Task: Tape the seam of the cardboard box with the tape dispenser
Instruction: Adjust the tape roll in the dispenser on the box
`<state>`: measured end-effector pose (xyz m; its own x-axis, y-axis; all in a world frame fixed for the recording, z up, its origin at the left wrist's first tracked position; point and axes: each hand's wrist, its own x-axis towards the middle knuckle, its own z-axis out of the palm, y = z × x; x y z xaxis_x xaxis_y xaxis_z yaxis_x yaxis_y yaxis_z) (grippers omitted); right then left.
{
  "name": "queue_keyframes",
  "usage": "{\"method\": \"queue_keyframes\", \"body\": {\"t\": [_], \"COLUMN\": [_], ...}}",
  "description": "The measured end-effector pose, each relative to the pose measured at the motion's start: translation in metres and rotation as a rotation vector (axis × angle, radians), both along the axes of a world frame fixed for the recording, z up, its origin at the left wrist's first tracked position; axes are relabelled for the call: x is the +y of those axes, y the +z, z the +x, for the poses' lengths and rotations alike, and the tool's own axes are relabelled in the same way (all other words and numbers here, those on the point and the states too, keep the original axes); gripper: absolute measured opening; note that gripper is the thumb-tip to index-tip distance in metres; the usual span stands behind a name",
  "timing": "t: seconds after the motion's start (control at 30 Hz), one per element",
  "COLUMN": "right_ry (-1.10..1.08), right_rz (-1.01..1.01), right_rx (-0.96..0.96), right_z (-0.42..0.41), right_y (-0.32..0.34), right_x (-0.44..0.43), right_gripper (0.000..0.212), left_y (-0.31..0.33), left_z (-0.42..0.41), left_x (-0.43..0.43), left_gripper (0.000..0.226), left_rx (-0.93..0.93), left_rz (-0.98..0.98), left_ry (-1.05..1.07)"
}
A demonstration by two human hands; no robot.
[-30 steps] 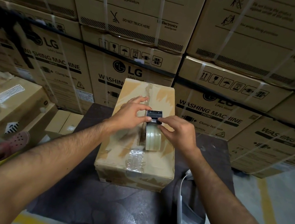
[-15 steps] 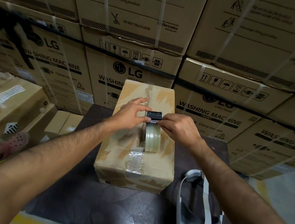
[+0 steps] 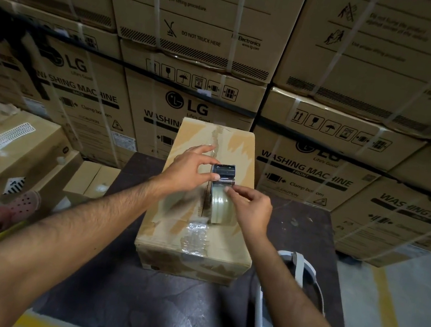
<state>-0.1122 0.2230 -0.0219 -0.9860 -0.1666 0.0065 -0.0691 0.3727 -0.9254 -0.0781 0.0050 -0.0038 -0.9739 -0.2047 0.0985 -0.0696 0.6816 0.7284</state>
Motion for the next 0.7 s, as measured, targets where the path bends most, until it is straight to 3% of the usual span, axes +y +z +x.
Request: {"method": "queue_keyframes", "body": {"t": [0.27,0.43,0.6,0.7], "right_ry": [0.013,0.026,0.102,0.153], "right_rz": [-0.165,-0.166,-0.152,-0.114], "right_rx": [-0.159,-0.162,-0.195,-0.202], "right_z": [-0.002,-0.007,-0.016,-0.021], "right_y": [-0.010,-0.007,-0.006,-0.004], "right_x": [-0.003,0.001,0.003,0.002], "right_gripper": [0.043,0.030,0.036,0.019], "left_y": [0.004,0.007,0.010,0.014], "left_z": [0.003,0.006,0.008,0.010], "left_x": [0.001,0.004,0.007,0.008], "left_gripper": [0.049,0.049,0.050,0.050], "left_rx": [-0.009,-0.011,-0.015,-0.017], "left_rz": [-0.016,-0.023,-0.059,-0.072], "left_ry": [0.007,0.016,0.036,0.048]}}
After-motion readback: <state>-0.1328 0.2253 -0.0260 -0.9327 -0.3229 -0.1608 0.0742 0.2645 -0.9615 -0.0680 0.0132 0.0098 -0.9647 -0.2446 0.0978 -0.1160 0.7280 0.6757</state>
